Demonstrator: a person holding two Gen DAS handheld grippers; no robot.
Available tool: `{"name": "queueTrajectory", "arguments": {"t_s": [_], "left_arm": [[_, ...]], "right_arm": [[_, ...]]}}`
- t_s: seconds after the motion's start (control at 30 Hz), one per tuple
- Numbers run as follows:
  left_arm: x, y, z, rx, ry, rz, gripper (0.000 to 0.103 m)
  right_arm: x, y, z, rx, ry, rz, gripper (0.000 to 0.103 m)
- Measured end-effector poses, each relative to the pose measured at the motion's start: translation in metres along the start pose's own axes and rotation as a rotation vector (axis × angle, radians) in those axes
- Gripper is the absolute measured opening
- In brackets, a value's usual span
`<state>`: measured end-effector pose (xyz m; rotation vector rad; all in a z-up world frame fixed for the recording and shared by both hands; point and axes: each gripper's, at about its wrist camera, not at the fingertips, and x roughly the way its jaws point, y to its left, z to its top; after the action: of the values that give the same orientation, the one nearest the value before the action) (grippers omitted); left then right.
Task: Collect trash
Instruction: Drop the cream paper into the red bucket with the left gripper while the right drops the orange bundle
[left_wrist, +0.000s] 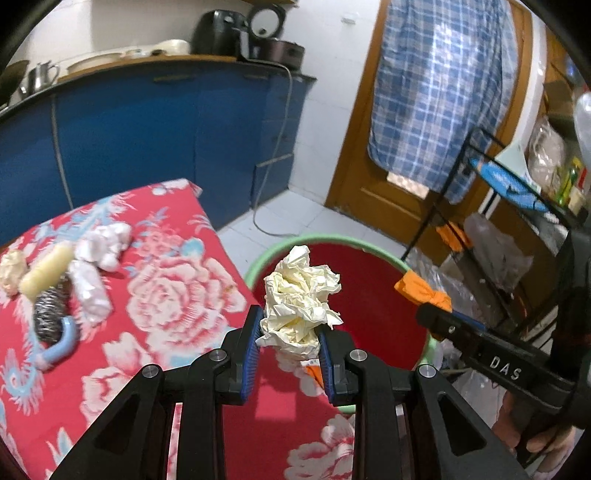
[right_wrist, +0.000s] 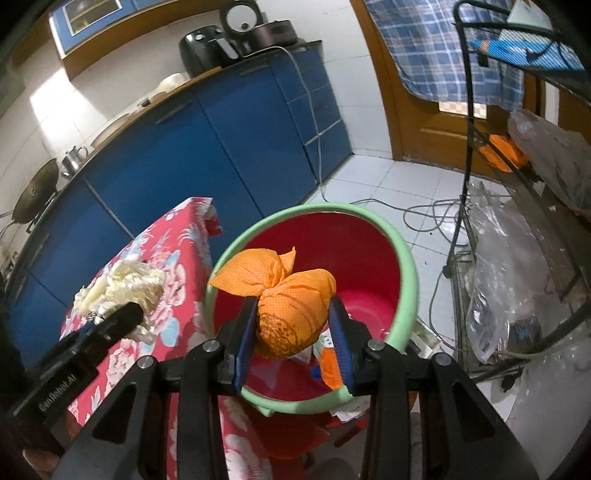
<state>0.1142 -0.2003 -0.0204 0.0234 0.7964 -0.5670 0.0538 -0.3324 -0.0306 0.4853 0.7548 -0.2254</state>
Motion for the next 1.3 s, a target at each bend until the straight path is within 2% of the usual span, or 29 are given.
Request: {"name": "queueTrajectory", "arguments": {"t_s": [0.3,0.47,0.53,0.83,1.13,1.3], "left_arm": [[0.032,-0.022,-0.007,0.047,0.076,-0.018,0.033],[0.039,-0.026,-0.01,0.054,0.096,-0.009,0.048],[0.04,-0.026,-0.01,0.052,0.096,-0.001,0.049],[0.042,-0.021,-0.011,0.036,0.102,0.023,0.049],[0.035,-0.012,-0.011,0.013,0.089,0.037,0.049],[0.031,-0.007,-0.01,0.0,0.079,0.042,0.05]], "right_arm": [[0.006,-0.027,-0.001,0.051,0.006,-0.013,0.041],[0.012,-0.036,-0.002,0.071,0.016,-0.012,0.041],[0.014,-0.039,-0.003,0.076,0.02,-0.011,0.041],[0.022,-0.039,-0.005,0.076,0.038,-0.005,0.043],[0.027,-0.032,-0.007,0.058,0.049,0.004,0.051],[0.026,-0.03,-0.007,0.056,0.046,0.002,0.052]]}}
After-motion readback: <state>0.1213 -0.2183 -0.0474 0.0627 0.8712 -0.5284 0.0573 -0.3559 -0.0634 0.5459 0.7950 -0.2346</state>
